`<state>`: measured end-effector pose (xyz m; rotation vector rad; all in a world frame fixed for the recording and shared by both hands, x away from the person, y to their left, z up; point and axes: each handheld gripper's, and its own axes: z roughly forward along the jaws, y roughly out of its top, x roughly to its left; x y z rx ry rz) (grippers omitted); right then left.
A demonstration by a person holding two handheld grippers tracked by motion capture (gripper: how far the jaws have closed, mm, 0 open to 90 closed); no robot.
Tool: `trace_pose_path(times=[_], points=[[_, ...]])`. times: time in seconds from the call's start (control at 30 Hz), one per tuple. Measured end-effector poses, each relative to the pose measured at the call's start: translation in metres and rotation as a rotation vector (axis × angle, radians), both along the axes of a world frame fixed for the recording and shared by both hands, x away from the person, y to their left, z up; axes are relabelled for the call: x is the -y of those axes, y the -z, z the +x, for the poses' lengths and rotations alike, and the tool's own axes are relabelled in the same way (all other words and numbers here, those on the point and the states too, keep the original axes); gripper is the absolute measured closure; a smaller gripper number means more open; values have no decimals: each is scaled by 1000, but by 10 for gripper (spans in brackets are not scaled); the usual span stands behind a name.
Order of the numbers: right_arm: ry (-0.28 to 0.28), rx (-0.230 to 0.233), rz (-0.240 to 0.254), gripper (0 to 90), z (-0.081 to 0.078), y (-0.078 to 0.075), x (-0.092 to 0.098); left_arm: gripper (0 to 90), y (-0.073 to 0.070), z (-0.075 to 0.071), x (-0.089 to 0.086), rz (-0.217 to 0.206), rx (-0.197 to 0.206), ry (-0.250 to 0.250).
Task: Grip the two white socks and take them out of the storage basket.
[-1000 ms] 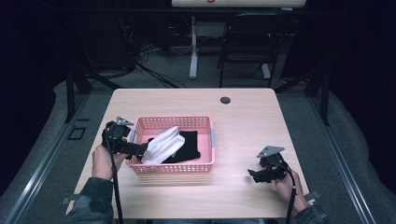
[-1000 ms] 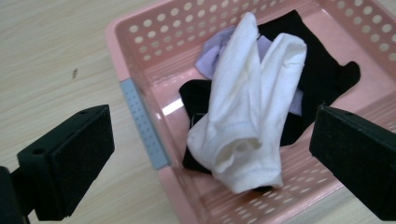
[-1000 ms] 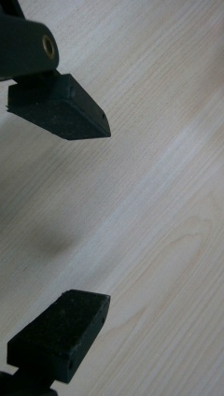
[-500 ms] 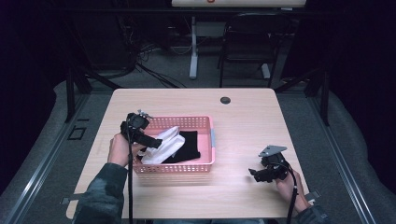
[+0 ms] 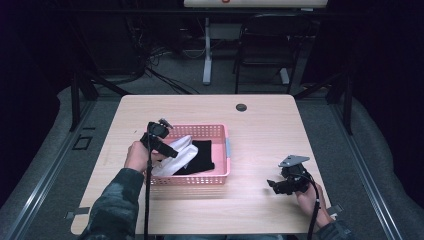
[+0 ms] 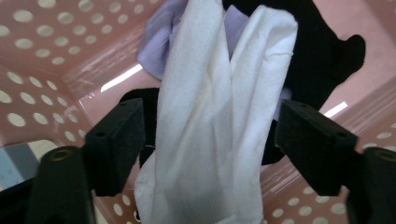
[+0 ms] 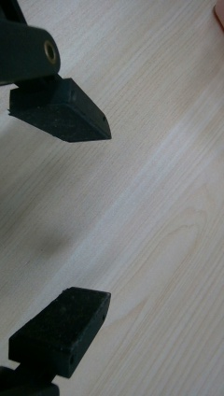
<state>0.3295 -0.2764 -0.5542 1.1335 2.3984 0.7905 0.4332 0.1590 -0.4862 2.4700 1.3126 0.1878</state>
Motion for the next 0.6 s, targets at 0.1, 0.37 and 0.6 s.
trace_pose_path(times=[0.1,0.37,0.6], points=[[1,0,8,174,0,0,0,333,6,5,0,9,-35,-3],[1,-4,9,174,0,0,0,569,15,15,-3,42,-84,-47],[-2,-4,6,174,0,0,0,843,11,13,-1,62,-61,-24]])
